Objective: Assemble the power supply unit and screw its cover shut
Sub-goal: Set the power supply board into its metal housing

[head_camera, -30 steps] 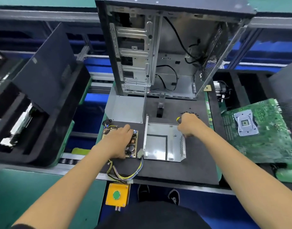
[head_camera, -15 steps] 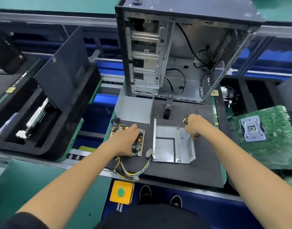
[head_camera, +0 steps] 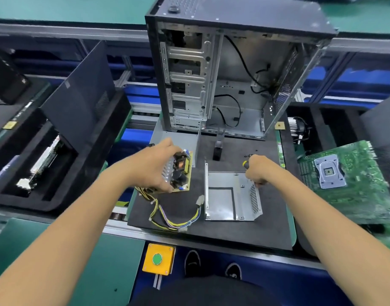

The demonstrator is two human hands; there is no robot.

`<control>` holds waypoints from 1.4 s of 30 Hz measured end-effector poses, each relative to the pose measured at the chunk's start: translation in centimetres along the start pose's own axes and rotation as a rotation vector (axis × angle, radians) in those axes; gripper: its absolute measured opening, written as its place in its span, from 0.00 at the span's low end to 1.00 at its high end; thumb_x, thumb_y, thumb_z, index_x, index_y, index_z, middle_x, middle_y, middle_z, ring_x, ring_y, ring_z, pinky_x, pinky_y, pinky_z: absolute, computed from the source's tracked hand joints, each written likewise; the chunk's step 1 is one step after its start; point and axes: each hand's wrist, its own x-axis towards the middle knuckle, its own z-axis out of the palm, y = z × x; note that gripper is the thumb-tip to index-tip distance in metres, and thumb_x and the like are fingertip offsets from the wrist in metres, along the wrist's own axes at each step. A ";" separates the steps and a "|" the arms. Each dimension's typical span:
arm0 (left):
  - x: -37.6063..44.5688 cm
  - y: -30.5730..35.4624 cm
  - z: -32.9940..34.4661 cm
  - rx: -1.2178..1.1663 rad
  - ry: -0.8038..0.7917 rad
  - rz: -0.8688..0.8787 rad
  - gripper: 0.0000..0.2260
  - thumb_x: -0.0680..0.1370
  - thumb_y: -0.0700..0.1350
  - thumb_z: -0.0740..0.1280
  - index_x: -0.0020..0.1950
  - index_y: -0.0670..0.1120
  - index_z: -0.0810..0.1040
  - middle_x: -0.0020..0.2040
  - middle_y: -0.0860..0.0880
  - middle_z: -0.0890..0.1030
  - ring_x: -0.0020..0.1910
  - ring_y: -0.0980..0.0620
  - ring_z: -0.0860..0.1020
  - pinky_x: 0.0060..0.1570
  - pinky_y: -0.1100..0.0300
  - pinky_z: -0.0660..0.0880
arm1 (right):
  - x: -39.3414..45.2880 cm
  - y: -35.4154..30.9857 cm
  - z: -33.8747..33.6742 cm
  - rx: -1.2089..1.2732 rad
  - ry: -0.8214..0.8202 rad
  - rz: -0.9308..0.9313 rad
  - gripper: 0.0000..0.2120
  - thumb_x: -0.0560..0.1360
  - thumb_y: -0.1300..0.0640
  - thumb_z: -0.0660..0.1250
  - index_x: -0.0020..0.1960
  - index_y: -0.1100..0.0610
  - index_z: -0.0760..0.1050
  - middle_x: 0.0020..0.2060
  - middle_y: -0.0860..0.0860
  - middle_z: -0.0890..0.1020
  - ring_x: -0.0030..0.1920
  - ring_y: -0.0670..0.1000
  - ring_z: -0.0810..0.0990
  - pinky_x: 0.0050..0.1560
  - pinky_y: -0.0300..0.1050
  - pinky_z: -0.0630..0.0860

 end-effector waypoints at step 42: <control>10.4 14.3 -2.9 0.606 0.062 0.762 0.29 0.68 0.36 0.68 0.67 0.50 0.65 0.66 0.52 0.65 0.48 0.48 0.73 0.41 0.53 0.70 | -2.4 6.9 -5.2 1.307 -0.301 -0.311 0.16 0.65 0.54 0.71 0.50 0.63 0.80 0.40 0.62 0.77 0.35 0.55 0.76 0.32 0.42 0.69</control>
